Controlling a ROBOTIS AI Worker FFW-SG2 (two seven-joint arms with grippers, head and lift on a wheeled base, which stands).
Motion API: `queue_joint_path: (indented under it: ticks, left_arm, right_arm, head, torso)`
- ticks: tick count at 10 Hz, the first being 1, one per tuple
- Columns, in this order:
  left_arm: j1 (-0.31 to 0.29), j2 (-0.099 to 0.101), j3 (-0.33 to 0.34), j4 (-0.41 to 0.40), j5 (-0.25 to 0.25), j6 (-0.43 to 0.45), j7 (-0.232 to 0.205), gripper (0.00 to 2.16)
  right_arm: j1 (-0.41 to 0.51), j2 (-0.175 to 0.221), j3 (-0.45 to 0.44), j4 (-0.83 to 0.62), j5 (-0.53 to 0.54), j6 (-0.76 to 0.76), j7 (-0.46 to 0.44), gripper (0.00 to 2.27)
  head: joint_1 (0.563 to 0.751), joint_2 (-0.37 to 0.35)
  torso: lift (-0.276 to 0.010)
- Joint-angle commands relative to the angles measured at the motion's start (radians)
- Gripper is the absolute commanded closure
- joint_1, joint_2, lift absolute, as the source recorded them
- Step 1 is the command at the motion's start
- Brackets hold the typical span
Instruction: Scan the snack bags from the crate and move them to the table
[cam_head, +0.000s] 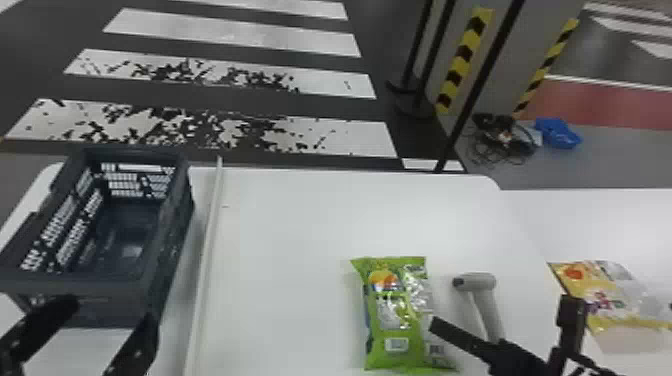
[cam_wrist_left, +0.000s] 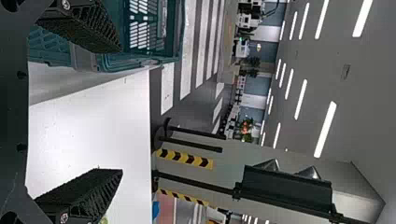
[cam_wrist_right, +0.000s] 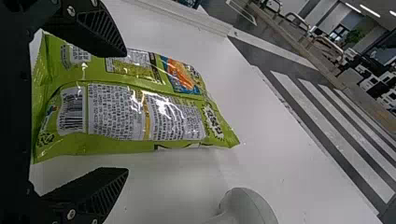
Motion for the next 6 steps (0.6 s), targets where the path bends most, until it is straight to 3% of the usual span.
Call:
queue_joint_path:
  ticks: [1,4,5,6]
  left_arm:
    - [-0.002,-0.002,0.000,0.006,-0.001,0.000,0.000,0.08]
    - [-0.006,-0.002,0.000,0.005,-0.001,0.000,0.000,0.08]
    - [-0.008,-0.002,0.000,0.006,-0.001,0.003,0.000,0.08]
    - [-0.014,0.000,-0.002,0.017,-0.001,0.003,0.000,0.08]
  right_arm:
    - [-0.020,-0.016,0.037,0.025,0.020,-0.002,0.008,0.12]
    - [-0.048,-0.034,0.091,0.048,0.045,0.004,0.035,0.19]
    - [-0.052,-0.040,0.105,0.060,0.048,0.007,0.063,0.40]
    - [-0.060,-0.040,0.112,0.071,0.054,0.013,0.077,1.10]
  head:
    - [0.695,-0.192]
    - [0.695,-0.159]
    - [0.695,-0.147]
    - [0.695,-0.142]
  torso:
    - [-0.095]
    - [-0.095]
    - [-0.095]
    - [-0.095]
